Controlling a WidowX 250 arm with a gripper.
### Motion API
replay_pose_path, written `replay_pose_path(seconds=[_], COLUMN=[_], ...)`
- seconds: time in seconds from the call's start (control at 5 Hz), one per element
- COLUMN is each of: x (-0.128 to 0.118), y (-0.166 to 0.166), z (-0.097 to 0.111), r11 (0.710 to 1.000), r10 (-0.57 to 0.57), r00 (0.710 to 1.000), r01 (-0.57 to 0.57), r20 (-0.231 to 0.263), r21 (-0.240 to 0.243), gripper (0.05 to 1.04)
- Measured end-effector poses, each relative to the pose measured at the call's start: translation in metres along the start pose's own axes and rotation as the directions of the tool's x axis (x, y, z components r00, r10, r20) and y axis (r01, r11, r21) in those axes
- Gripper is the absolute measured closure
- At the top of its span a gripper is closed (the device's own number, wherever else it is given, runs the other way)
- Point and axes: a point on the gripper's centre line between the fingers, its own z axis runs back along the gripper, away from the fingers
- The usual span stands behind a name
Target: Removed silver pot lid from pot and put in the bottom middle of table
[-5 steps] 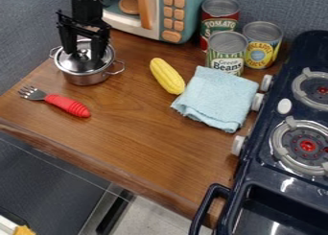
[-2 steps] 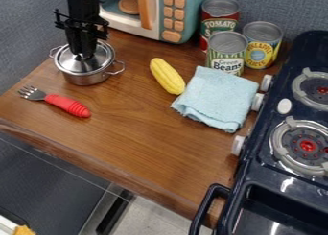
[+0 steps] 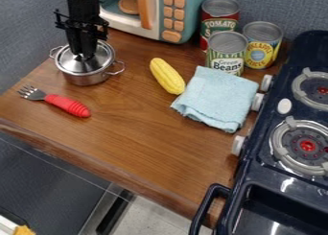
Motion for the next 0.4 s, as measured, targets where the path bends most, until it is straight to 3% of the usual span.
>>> replay_pose_path(seconds=[0.4], x=[-0.017], y=[-0.022], z=[0.054], r11=[0.999], r10=[-0.035], r00=[0.991], r01=[0.031], r20=[0.130], r21=[0.031], gripper=[0.810])
